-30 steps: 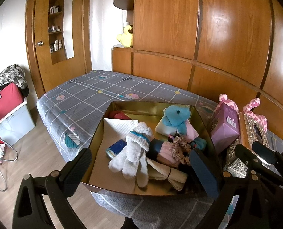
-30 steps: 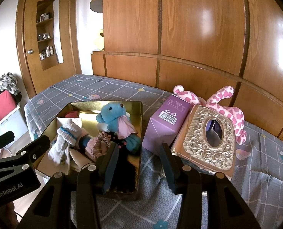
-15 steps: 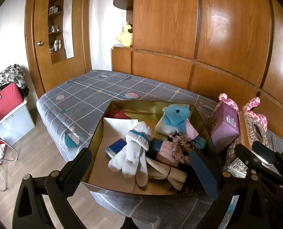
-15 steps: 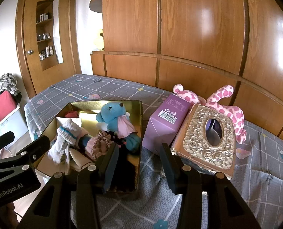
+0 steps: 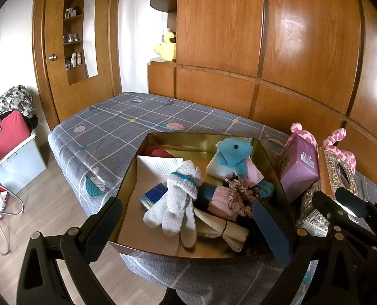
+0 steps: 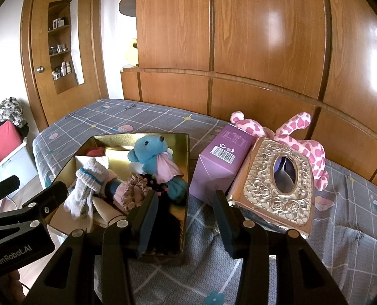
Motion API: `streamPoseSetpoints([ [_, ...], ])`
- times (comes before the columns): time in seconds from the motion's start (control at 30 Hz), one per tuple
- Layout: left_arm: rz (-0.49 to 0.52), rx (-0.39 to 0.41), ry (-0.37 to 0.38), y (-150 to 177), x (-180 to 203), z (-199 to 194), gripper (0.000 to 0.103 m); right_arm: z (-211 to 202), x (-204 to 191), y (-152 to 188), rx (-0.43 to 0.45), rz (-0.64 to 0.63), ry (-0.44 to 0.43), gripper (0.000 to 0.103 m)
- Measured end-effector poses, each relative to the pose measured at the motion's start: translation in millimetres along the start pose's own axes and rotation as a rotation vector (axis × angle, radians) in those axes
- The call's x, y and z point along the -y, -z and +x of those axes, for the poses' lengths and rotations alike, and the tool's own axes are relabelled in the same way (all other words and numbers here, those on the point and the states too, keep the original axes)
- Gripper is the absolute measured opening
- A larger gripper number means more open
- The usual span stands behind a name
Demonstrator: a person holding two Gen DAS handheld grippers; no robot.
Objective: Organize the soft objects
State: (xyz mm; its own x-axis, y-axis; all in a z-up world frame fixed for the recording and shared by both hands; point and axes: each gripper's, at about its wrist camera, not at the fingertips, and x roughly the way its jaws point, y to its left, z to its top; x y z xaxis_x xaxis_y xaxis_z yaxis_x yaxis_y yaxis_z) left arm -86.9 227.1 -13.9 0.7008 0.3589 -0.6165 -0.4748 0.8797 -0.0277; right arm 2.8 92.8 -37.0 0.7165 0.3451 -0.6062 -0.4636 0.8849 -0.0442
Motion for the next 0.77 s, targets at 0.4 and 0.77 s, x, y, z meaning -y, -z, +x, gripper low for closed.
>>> streamPoseSetpoints([
  [0.4,0.007,-0.005,0.004,1,1,1,0.103,1,1,1,-0.003,0.003,0.002,0.045],
  [0.77,0.032,0.002,0.015,2,5,2,0.103,-6,10,-3,0.028,0.038,0.011,0.045],
])
